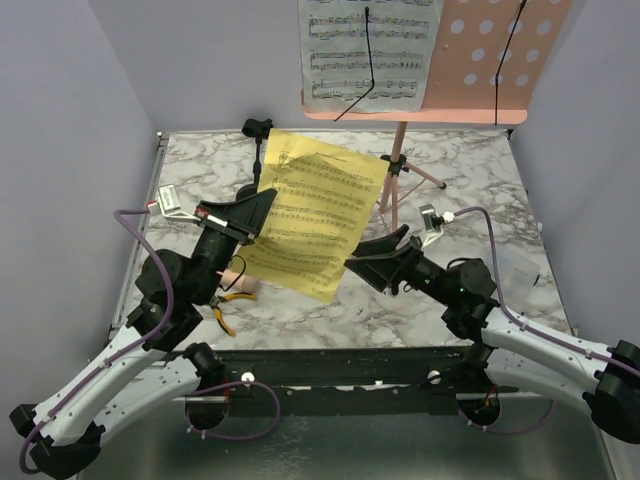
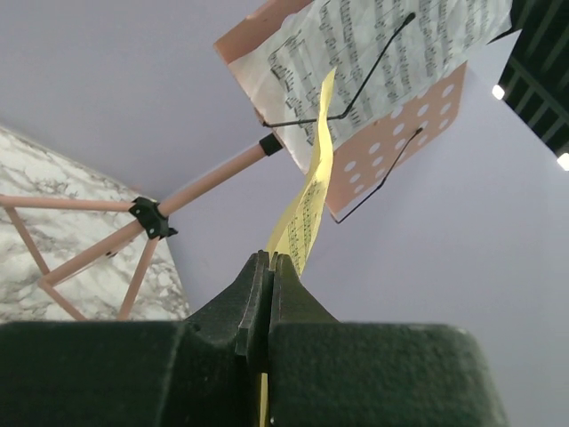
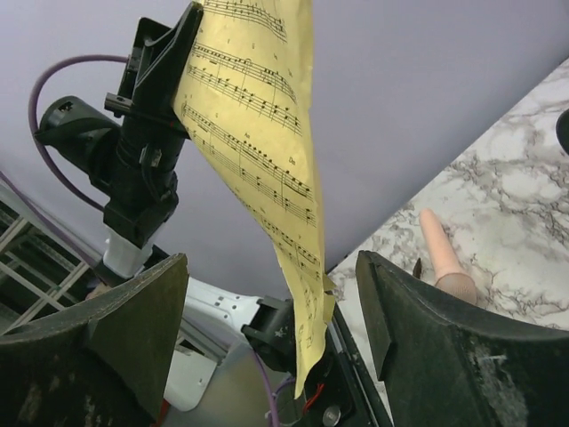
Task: Set up the instrument practice props
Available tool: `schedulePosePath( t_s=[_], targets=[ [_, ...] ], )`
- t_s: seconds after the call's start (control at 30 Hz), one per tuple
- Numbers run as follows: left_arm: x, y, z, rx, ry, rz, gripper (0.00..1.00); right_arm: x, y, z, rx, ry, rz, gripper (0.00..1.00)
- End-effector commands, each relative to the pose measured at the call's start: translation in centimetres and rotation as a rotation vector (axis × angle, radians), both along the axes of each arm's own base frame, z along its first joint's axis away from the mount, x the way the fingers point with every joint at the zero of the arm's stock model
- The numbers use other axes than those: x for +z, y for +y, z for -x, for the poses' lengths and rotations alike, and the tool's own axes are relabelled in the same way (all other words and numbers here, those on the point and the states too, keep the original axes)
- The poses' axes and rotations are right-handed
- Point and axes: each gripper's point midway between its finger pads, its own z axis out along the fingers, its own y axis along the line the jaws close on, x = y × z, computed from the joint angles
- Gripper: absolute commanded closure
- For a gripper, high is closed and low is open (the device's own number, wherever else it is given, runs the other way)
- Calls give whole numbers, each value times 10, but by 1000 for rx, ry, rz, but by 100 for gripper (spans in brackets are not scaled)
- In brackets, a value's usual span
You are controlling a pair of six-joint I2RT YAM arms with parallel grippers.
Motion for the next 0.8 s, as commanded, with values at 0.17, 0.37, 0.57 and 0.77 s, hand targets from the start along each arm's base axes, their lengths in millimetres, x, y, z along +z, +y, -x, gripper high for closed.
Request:
schedulePosePath(
  t_s=[0.17,0.37,0.57,0.77],
  targets=[
    [18,16,5,25,-53,141,100,45,-1,-10,-60,-92,-39,22],
    [21,20,5,34,-60,186,100,56,7,-23,-32,-115,-38,32],
    [11,24,9,28,-47,221,100,55,-10,-38,42,-93,-109,42],
    [4,25,9,32,-43,216,100,57,-4,-34,160,-142,-129,48]
  ],
)
